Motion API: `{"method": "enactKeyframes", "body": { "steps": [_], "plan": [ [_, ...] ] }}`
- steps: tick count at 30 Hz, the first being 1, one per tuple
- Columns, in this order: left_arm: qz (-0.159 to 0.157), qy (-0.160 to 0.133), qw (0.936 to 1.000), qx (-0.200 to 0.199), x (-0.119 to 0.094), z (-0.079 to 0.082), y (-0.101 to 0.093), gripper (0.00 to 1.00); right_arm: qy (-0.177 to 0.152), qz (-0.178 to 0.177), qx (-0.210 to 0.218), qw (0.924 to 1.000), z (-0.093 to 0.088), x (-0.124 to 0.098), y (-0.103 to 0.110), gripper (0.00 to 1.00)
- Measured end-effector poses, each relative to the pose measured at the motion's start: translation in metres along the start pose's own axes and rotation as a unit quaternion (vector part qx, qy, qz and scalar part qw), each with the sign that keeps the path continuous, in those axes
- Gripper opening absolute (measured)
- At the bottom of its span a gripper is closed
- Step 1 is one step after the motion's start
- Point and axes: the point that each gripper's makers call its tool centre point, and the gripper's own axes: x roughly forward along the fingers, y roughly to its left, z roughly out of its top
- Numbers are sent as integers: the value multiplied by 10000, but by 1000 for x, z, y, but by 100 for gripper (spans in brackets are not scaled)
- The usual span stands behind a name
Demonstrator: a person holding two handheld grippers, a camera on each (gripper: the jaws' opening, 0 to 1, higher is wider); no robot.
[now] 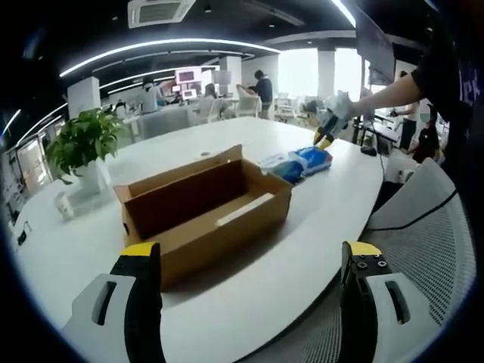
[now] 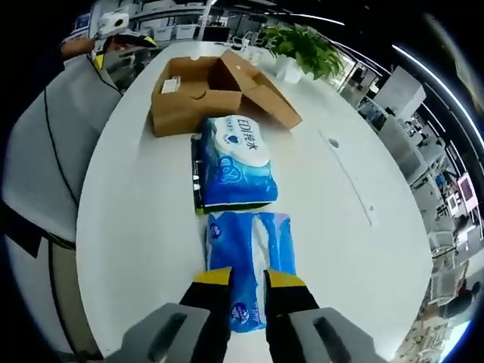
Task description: Operate the shoe box by opening the lid, removing the specified soft item, and placing it in the target area until the item is outside and the box remains undamaged.
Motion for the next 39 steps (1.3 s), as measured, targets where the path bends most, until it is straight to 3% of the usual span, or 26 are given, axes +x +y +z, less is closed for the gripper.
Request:
{"method": "enactKeyframes", "body": {
  "steps": [3, 8, 17, 26, 39],
  "plan": [
    [-21, -17, 10000, -2, 0, 1, -1, 99, -78, -89, 187, 9998, 0, -3, -1, 29],
    [-67, -32, 10000, 8, 0, 1, -3, 99, -197, -316, 614, 9974, -3, -7, -1, 40],
    [-132, -61, 9999, 19, 0, 2, -5, 99, -291, -713, 1543, 9850, -15, -9, -3, 51],
    [-147, -61, 9999, 18, 0, 3, -6, 99, 26, -796, 2054, 9754, -39, 2, 5, 55],
    [-138, -20, 9999, 11, 0, 0, -5, 98, 215, -863, 2574, 9622, -50, 19, 0, 50]
  ]
}}
